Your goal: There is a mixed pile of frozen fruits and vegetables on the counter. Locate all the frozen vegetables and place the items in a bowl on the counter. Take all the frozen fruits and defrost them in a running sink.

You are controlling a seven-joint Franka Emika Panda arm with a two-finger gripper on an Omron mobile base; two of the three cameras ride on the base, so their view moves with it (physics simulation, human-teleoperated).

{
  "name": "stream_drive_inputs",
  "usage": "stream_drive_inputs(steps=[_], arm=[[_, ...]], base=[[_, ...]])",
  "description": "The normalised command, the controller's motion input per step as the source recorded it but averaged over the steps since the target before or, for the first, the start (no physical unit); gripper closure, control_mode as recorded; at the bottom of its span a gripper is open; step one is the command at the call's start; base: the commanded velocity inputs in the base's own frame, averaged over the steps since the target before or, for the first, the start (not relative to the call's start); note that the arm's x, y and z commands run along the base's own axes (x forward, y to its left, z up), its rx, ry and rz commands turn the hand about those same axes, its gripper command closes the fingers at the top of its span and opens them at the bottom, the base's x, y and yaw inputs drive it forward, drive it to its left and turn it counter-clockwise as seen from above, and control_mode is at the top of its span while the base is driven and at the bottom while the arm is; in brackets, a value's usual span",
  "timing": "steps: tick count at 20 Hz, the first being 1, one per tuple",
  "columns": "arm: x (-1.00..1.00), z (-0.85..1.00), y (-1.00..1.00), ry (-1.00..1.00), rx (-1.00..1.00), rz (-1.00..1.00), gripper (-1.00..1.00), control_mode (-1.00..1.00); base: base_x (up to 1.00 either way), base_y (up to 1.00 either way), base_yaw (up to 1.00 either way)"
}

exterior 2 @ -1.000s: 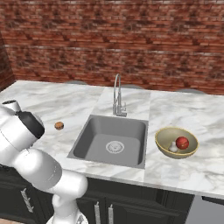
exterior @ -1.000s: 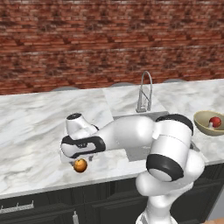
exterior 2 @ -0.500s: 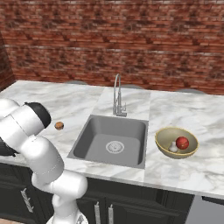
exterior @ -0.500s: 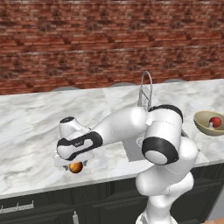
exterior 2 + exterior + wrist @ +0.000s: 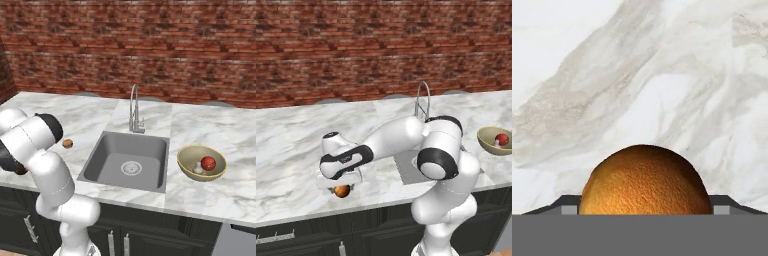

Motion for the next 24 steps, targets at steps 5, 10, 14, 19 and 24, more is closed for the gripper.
stream_drive_inputs(steps=[5, 10, 14, 19, 24], arm=[[-0.12, 0.44, -0.78, -0.04, 0.03, -0.10, 1.00, -1.00], [0.05, 0.35, -0.81, -0.01, 0.02, -0.15, 1.00, -1.00], [0.24, 0.13, -0.90, -0.01, 0.05, -0.11, 1.00, -1.00], [0.34, 0.10, -0.92, -0.02, 0.06, -0.07, 1.00, -1.00], [0.61, 0.08, -0.75, 0.00, 0.00, -0.06, 1.00, -1.00]], base=[[0.00, 0.00, 0.00], [0.00, 0.00, 0.00], [0.00, 0.00, 0.00], [0.00, 0.00, 0.00], [0.00, 0.00, 0.00]])
